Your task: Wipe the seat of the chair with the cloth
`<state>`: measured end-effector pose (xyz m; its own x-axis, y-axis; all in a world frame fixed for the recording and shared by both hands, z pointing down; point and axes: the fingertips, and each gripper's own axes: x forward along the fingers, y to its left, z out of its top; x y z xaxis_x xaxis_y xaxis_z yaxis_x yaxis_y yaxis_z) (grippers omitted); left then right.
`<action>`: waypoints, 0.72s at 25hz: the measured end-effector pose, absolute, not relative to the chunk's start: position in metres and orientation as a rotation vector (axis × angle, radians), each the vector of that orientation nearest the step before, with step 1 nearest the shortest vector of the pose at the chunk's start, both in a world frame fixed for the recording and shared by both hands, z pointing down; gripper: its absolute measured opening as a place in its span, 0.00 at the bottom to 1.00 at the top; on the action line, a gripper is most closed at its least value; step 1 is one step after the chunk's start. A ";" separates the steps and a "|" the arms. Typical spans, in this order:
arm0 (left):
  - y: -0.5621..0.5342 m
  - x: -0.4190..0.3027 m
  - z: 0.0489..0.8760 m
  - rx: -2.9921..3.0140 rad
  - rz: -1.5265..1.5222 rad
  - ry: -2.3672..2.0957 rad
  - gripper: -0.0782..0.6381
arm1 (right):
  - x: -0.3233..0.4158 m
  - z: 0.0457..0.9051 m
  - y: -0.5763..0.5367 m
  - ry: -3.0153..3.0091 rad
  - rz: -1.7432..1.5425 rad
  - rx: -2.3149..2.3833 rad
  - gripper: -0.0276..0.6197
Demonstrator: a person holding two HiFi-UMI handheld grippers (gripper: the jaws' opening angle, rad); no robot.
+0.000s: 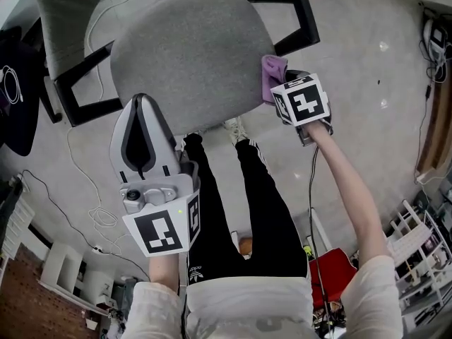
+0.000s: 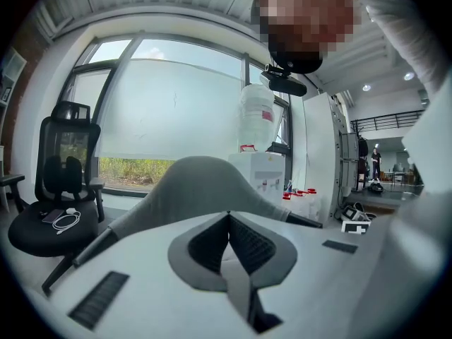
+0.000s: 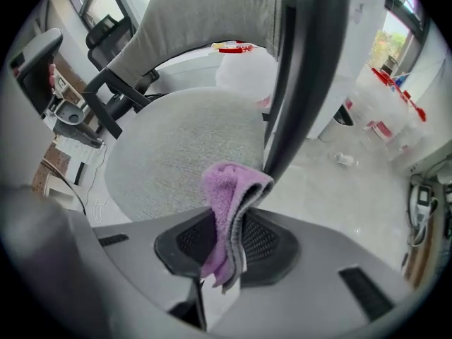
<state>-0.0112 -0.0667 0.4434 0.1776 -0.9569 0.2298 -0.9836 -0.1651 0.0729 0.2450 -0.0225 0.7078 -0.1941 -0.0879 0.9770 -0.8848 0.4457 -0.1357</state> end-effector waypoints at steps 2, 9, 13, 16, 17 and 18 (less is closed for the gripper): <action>-0.066 -0.009 0.442 2.247 0.186 -1.887 0.13 | 0.250 0.709 -0.025 -1.603 0.919 0.891 0.18; -0.066 -0.010 0.398 2.276 0.112 -1.930 0.13 | 0.230 0.643 -0.043 -1.712 0.937 0.985 0.18; -0.069 -0.023 0.332 2.280 0.040 -1.986 0.13 | 0.192 0.520 -0.088 -1.937 0.846 1.136 0.18; -0.069 -0.028 0.267 2.342 -0.029 -2.024 0.13 | 0.166 0.396 -0.121 -2.164 0.685 1.312 0.18; -0.071 -0.027 0.244 2.380 -0.054 -2.032 0.13 | 0.158 0.353 -0.130 -2.242 0.611 1.372 0.18; -0.074 -0.027 0.220 2.414 -0.077 -2.036 0.13 | 0.150 0.311 -0.136 -2.312 0.536 1.425 0.18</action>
<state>-0.0270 -0.0739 0.2198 0.1680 -0.9846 -0.0480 -0.9854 -0.1690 0.0184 0.1504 -0.1357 0.3111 -0.4196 -0.7597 0.4968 -0.9008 0.4161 -0.1244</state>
